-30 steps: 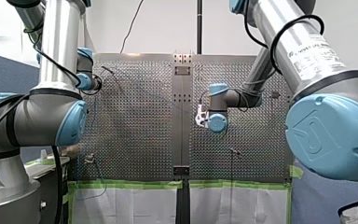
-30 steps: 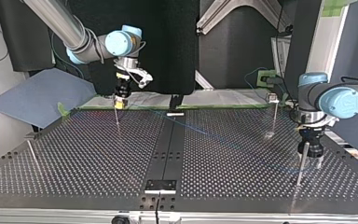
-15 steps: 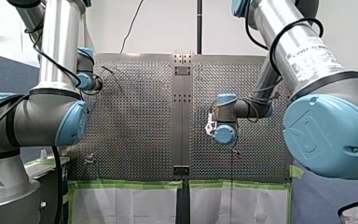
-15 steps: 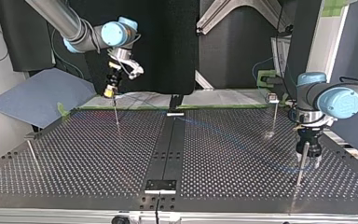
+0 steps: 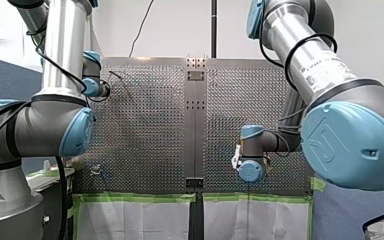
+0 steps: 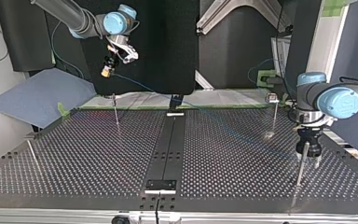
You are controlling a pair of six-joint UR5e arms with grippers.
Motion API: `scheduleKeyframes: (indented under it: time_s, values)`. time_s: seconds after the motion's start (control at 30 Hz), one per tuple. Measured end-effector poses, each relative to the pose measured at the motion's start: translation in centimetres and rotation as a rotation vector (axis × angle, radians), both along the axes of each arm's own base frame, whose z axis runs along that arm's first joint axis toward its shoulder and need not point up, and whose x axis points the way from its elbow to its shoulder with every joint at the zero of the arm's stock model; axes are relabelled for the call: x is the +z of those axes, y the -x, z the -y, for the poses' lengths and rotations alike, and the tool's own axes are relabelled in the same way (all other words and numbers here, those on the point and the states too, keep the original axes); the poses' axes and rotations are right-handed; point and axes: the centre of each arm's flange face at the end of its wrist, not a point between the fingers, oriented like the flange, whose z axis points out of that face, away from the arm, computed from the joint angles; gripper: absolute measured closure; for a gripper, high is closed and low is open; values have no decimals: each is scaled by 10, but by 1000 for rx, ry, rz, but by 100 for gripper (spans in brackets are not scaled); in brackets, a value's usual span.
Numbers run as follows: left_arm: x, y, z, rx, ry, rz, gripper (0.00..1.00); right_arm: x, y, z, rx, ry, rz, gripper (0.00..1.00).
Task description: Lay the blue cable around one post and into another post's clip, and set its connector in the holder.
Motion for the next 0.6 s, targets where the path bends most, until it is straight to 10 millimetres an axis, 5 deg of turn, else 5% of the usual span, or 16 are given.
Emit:
scheduleKeyframes:
  time_s: [0.33,0.6]
  values:
    - [0,0,0,-1,0,0,0,-56,49,-19,-22,-81,-46,64]
    - [0,0,1,-3,-1,0,0,-83,69,10,-19,-56,-58,64]
